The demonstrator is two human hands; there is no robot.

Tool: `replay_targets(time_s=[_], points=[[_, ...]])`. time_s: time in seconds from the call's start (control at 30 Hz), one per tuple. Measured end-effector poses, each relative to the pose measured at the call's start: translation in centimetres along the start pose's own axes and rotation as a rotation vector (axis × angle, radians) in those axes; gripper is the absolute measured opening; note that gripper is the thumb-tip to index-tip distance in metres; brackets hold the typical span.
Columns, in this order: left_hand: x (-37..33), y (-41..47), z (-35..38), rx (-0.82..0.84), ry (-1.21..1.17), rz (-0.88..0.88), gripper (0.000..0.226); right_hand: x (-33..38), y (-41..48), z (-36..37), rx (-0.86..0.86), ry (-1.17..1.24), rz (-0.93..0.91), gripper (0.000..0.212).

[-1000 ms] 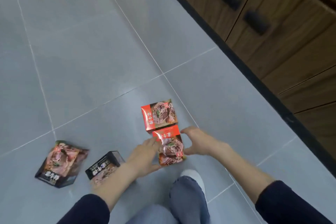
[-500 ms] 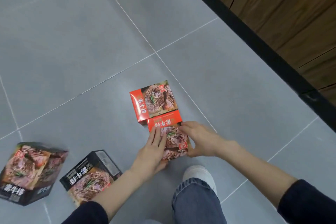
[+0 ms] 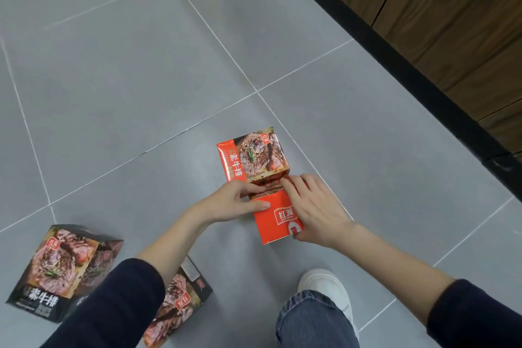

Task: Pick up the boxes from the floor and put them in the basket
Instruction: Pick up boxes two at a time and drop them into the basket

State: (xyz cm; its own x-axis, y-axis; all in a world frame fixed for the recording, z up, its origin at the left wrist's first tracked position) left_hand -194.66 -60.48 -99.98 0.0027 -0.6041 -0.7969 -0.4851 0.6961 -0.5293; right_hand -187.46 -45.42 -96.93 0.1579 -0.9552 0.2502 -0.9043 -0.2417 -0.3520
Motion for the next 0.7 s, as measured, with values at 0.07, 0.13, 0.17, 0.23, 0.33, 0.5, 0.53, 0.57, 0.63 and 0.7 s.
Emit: replay_targets(time_s=[0.07,0.13,0.17,0.23,0.33,0.5,0.53,0.57,0.63,0.7], points=[[0.4,0.3,-0.2,0.004,-0.061,-0.024,0.051,0.0,0.6,0.1,-0.046,0.066,-0.012,0.085],[0.6,0.5,-0.3,0.014,-0.050,-0.036,0.051,-0.5,0.9,0.1,-0.077,0.129,-0.030,0.078],[0.7,0.6,-0.5,0.001,-0.035,-0.033,0.046,-0.7,1.0,0.1,-0.079,0.151,-0.030,0.075],[0.9,0.7,-2.0,-0.119,0.000,-0.025,0.036,-1.3,0.9,0.1,-0.059,0.192,-0.016,0.071],[0.9,0.8,-6.1,-0.397,0.286,-0.028,0.019,-2.5,0.5,-0.1,-0.018,0.239,0.028,0.072],[-2.3,4.3,-9.4,-0.226,1.069,0.047,0.051,-3.9,0.0,-0.1,0.053,0.278,0.071,0.073],[-3.1,5.6,-9.3,-0.142,1.225,0.049,0.060,-4.0,0.1,0.0,0.057,0.283,0.069,0.073],[-4.0,6.9,-9.0,-0.061,1.388,0.070,0.070,-4.1,0.2,0.1,0.060,0.290,0.066,0.074],[-5.4,9.4,-8.1,0.087,1.647,0.136,0.091,-4.2,0.3,0.3,0.054,0.300,0.065,0.073],[-6.1,11.3,-6.7,0.225,1.801,0.170,0.103,-4.4,0.4,0.5,0.050,0.306,0.064,0.071]])
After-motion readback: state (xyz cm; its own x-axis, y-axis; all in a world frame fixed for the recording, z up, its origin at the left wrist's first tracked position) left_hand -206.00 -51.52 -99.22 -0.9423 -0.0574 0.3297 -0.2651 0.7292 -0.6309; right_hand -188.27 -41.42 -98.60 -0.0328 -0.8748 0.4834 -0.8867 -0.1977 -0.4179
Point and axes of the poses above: each hand's wrist, its own y-axis towards the middle knuckle, its own z-axis out of the palm, x = y × z, the point moved 4 cm from there along y, towards the middle knuckle, and after that the axes turned 8 degrees about y, right-handed, at the moved point
